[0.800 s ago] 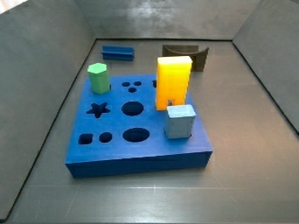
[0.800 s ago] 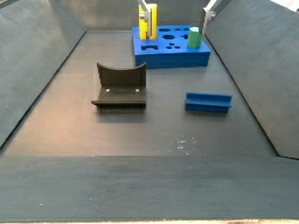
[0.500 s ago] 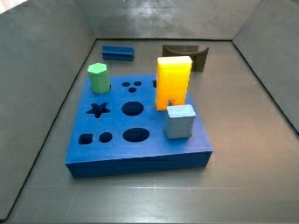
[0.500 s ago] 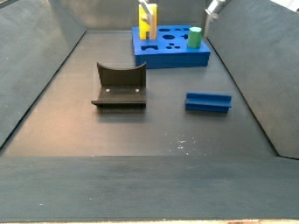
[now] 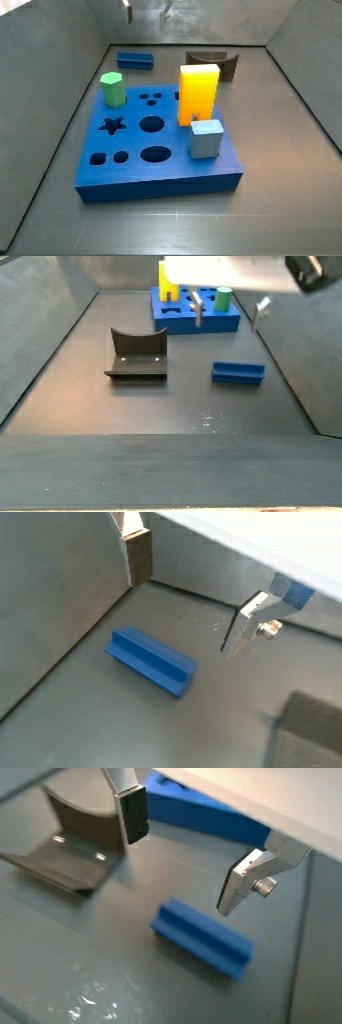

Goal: Pick up the star object. Move up. Place the star object on the fixture. Regrasp the star object. Move to above the board. Insert the star object.
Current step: Pick up the star object.

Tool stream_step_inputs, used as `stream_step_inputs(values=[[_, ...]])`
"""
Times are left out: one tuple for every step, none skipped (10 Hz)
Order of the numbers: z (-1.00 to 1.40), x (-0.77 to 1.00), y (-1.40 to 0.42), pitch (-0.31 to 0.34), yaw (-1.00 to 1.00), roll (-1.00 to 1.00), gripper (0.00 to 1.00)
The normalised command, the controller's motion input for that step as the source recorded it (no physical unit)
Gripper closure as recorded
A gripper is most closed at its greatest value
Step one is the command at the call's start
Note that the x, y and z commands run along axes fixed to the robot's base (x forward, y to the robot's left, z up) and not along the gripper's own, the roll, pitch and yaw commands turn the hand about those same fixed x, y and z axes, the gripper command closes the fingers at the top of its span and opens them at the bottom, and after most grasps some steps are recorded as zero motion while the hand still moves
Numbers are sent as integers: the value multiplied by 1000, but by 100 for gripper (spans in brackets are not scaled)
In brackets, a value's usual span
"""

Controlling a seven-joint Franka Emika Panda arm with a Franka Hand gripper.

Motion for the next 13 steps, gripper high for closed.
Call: stream_step_inputs(values=[[-680,-374,111,-11,-857,0,0],[-677,-314,89,0,-894,0,0],[-726,-189,0,-4,-997,0,0],[-746,-14,0,-74,-1000,0,0],[-686,-43,0,-160,-1000,-29,0],[-651,-60,-9,-197,-1000,-57,0],[-643,-63,-14,-201,-1000,-59,0],[-603,-63,-31,-217,-986,-74,0],[-511,-69,-51,-243,-946,-114,0],[-449,-40,-49,-254,-909,-154,0],[-420,0,-11,-236,-854,-201,0],[-386,0,0,-200,-774,-270,0],[-320,11,100,-159,-560,-350,0]])
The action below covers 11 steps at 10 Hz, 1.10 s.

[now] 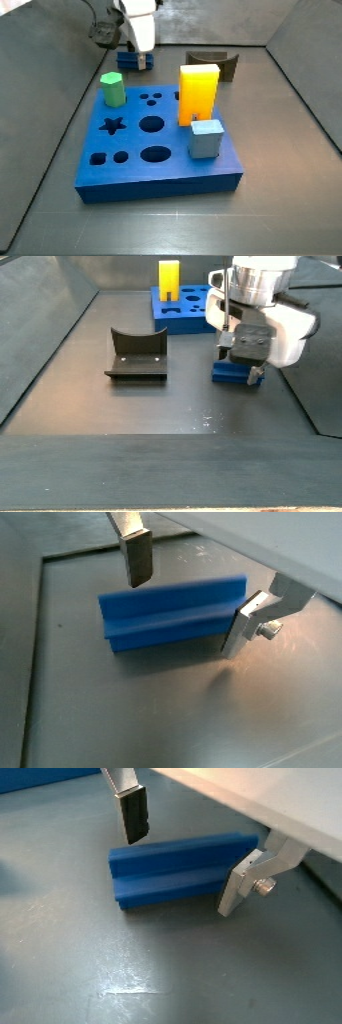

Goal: Pick up the star object. Move up. Place the star object on the fixture. Regrasp the star object. Move to above the board. Insert the star object.
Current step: Pick up the star object.

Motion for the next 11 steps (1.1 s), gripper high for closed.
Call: stream_step_inputs(values=[[-180,-31,237,-180,-151,-461,0],[-43,-9,246,-181,-77,-500,0],[0,-34,251,-201,-129,-500,0],[0,-54,237,-204,-154,-500,0],[0,-63,203,-209,-166,-500,0],[17,-77,134,-224,-189,-500,0],[63,-69,83,-226,-197,-500,0],[91,-83,49,-211,-191,-500,0],[129,-60,23,-206,-157,-500,0],[131,-69,23,-183,-134,-500,0],[-220,0,177,-140,-120,-450,0]])
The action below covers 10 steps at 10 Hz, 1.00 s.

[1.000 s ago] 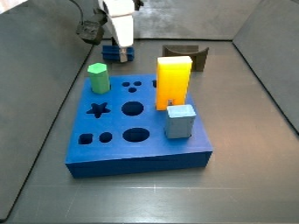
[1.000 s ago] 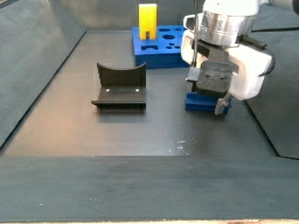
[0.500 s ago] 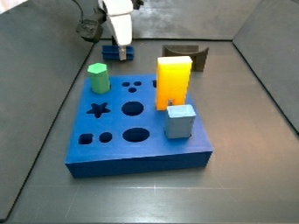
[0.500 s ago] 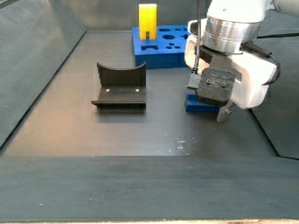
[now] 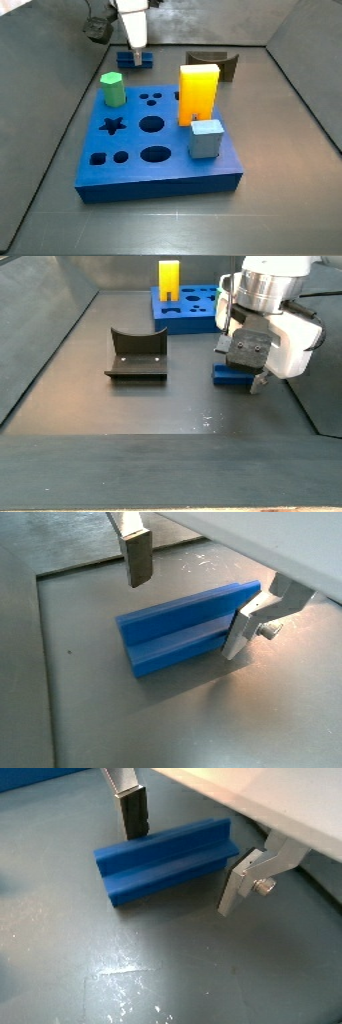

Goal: Pick up the star object. Move up. Place the star object on the fixture. Regrasp the star object. Move to above the board. Insert the star object.
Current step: Pick up the star object.

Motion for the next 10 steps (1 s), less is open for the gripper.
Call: stream_step_inputs(values=[[0,0,0,0,0,-7,0],[-46,0,0,-4,0,-26,0],[-29,134,0,1,-66,-166,0],[-97,314,0,84,-29,-474,0],[40,389,-31,100,-20,-500,0],[126,469,-11,116,-11,-500,0],[126,471,-3,120,-14,-500,0],[80,429,0,130,-34,-500,0],[120,297,0,130,-174,-500,0],[149,286,0,59,-291,-500,0]])
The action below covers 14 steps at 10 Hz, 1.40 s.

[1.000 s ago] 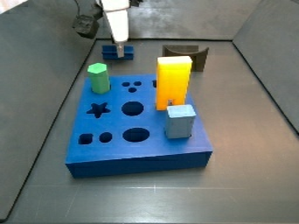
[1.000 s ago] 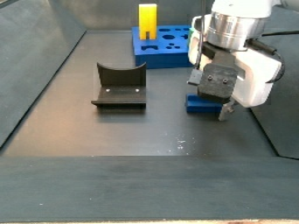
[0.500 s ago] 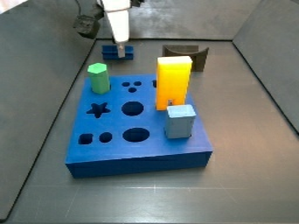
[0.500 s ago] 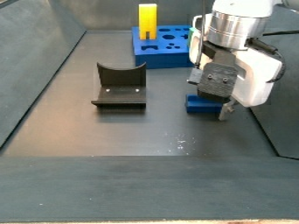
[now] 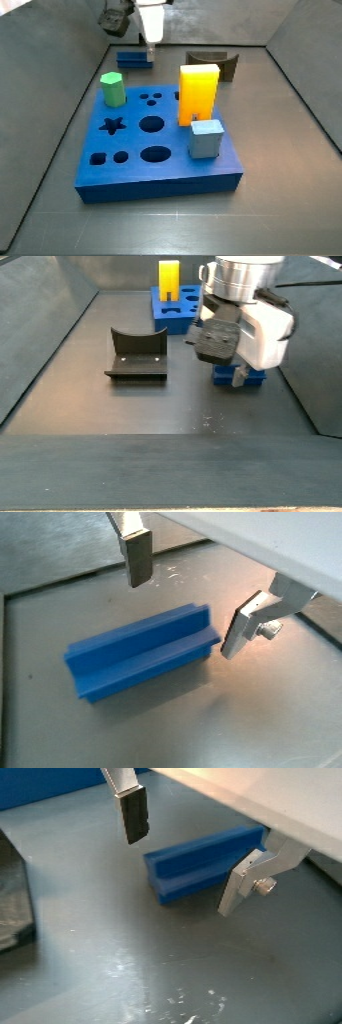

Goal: Pick up the star object. Move up. Place the star object on the fixture. Regrasp the star object. Move to above the board. Insert the star object.
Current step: Pick up the star object.

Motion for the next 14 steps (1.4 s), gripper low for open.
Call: stream_step_inputs(values=[[194,157,0,0,-354,-500,0],[186,163,0,0,-346,-500,0],[157,183,0,0,-326,-500,0],[143,140,0,0,-294,-500,0],[-274,231,143,19,0,-387,0],[-74,37,0,0,-34,-39,0],[-431,0,29,-7,-154,-356,0],[-369,-49,0,-23,-257,-381,0],[-420,-211,0,-6,-391,-359,0],[-406,-343,0,-46,-603,-351,0],[-403,-343,0,-44,-606,-356,0],[-326,-286,0,-43,-549,-394,0],[-274,-234,0,-34,-486,-419,0],[-274,-143,0,-34,-377,-417,0]])
